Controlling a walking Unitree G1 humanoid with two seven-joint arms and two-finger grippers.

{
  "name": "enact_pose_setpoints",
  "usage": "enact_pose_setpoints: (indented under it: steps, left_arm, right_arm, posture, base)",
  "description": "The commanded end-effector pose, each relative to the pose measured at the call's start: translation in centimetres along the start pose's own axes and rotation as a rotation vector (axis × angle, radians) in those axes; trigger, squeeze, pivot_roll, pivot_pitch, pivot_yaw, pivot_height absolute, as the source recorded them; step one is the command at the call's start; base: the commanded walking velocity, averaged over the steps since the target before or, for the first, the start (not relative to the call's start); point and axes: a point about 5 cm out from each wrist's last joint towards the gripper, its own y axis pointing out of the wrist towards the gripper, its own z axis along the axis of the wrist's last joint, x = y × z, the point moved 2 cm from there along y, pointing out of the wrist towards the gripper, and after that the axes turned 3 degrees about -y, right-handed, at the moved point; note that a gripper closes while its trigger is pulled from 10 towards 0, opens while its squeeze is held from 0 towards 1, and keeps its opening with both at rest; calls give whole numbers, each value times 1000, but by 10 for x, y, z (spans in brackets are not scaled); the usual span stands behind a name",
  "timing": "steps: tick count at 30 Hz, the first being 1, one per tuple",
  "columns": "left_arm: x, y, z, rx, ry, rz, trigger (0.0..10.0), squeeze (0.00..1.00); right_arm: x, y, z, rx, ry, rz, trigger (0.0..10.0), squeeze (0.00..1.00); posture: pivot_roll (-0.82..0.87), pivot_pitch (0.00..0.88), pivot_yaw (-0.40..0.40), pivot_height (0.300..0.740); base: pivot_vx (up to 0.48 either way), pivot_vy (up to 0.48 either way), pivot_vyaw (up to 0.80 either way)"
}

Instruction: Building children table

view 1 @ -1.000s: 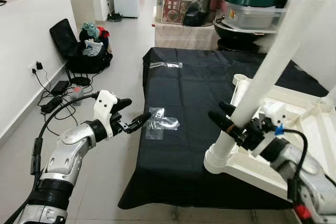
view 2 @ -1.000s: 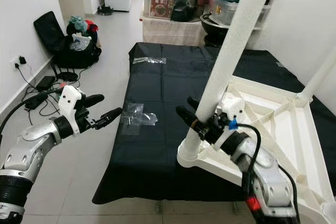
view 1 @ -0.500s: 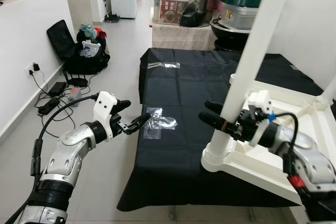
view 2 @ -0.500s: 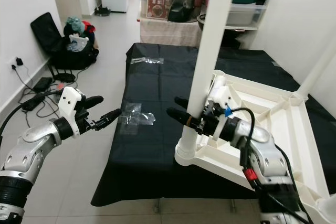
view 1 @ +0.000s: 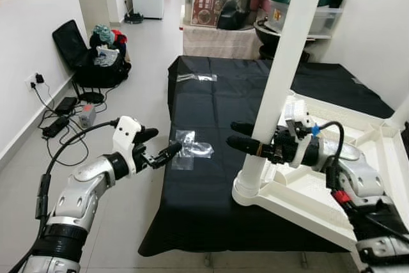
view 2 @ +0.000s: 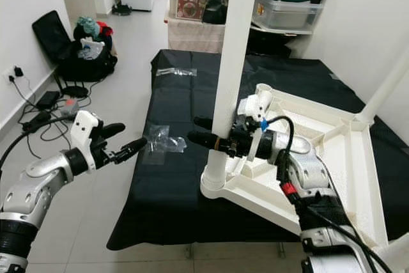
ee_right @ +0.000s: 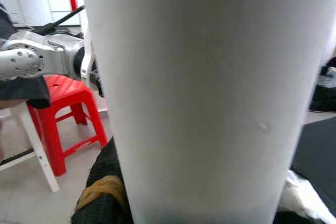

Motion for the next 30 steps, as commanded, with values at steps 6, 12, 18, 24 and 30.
enact_pose_setpoints:
  steps: [6,12,18,24,30]
  left_arm:
    - [4,-1,-4,-12,-22,-8,10000,0]
    - [5,-3,-6,-13,-31,-1,10000,0]
    - [4,-3,-7,-10,-46,15,10000,0]
    - [3,-1,-7,-12,-47,27,10000,0]
    - [4,3,-9,-17,-48,36,10000,0]
  right_arm:
    - [-3,9,-19,-18,91,55,0,0]
    - [1,7,-23,43,106,-53,0,0]
    - [18,-8,-59,-127,145,-626,0,0]
    - [12,-24,-88,-301,191,-917,0,0]
    - [-5,-24,-104,-359,249,-1098,0,0]
  posture:
    - [124,0,-98,740]
    - [114,0,-98,740]
    - [87,0,-89,740]
    - [72,0,-81,740]
    - [63,0,-79,740]
  base:
    - [0,0,0]
    - [0,0,0]
    - [0,0,0]
    - [0,0,0]
    - [0,0,0]
